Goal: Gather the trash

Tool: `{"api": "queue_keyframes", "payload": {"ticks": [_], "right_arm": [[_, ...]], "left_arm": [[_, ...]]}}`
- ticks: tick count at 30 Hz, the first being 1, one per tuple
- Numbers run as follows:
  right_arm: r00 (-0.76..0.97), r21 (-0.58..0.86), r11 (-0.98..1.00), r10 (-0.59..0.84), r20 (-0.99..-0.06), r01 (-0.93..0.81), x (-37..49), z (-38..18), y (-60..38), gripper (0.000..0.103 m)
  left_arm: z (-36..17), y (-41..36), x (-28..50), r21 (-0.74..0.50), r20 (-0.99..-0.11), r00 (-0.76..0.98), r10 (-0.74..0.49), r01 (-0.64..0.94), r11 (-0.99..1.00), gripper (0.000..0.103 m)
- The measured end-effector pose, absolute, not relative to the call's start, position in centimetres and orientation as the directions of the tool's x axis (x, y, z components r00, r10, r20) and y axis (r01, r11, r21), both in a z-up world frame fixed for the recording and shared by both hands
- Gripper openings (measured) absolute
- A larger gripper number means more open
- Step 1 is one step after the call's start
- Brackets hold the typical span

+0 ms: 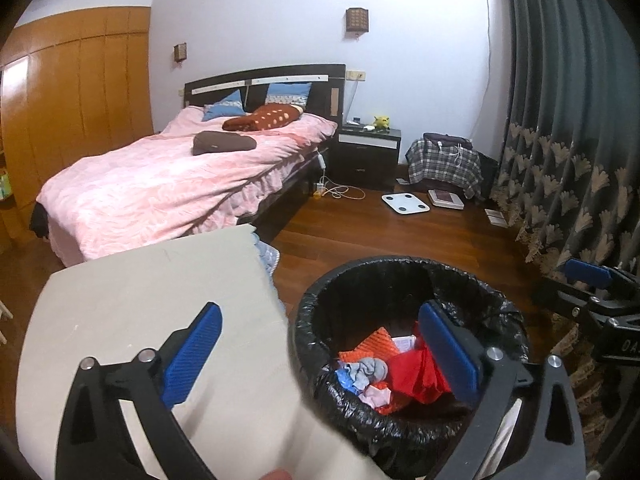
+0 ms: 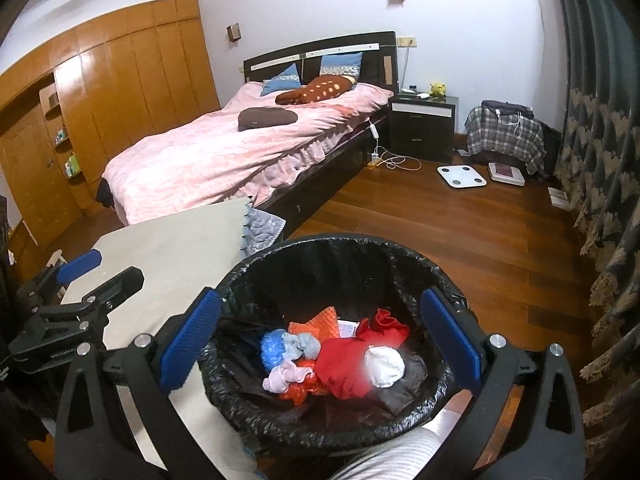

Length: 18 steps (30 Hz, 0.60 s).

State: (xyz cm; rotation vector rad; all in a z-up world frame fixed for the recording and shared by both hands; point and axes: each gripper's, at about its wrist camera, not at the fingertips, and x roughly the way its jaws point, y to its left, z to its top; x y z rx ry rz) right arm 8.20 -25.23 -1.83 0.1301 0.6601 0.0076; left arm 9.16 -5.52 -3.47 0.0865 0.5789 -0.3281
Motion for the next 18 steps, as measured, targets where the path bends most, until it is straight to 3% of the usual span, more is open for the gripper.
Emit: {"api": "queue_keyframes", "payload": {"ticks": [18], "right_arm": [[0.809, 0.089, 0.996, 0.059, -0.585, -0.008, 6.7, 0.6, -22.9, 0.098]], "left_arm": [[-1.2, -3.9, 6.5, -0.003, -0.513, 0.819, -0.257, 0.298, 0.955, 0.097]]}}
